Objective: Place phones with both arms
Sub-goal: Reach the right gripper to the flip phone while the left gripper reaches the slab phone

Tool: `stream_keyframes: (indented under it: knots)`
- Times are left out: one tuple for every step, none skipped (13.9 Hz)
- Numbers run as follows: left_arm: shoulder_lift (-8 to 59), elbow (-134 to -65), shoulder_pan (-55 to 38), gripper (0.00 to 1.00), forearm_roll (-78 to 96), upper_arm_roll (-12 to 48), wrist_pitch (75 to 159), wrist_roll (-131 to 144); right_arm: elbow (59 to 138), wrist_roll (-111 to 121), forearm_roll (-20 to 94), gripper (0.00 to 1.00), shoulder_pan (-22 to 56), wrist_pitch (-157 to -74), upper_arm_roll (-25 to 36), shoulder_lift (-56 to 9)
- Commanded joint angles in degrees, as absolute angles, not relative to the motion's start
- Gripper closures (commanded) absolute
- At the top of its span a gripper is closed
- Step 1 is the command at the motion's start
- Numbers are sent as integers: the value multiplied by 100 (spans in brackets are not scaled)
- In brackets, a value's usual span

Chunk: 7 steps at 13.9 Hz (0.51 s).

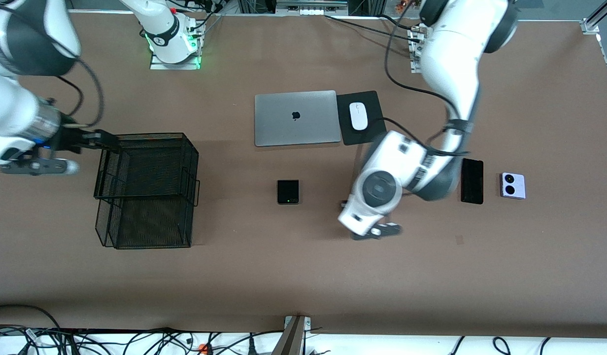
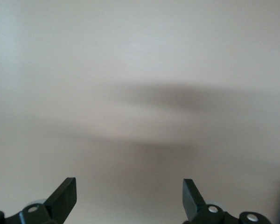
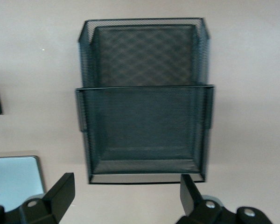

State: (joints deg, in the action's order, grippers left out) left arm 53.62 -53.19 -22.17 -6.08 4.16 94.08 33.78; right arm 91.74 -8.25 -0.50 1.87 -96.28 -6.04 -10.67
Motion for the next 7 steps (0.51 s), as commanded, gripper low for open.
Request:
stream_keyframes:
  knots:
    - [4564, -6439, -1707, 0, -1062, 475, 9299, 2526, 9026, -1912, 70, 0, 903, -9947, -598, -1388]
    - [4327, -6764, -1514, 0, -1177, 475, 9308, 2027, 9018, -2273, 149, 0, 1184, -10219, -598, -1528]
    - [4046, -7168, -1312, 0, -1265, 483, 9360, 1517, 9018, -2537, 149, 0, 1508, -10613, -598, -1703]
    - [3791, -7563, -1083, 0, -1266, 483, 9552, 1129, 8948, -2784, 106, 0, 1834, -11000, -589, -1949]
    - [3536, -8055, -898, 0, -1292, 475, 9884, 786, 8704, -3004, 97, 0, 2054, -11187, -589, -2282]
    - [3290, -8582, -688, 0, -1353, 483, 10305, 469, 8405, -3162, 105, 0, 2231, -11232, -589, -2633]
    - [3044, -9152, -459, 0, -1371, 483, 10805, 135, 8098, -3251, 97, 0, 2433, -11267, -589, -3002]
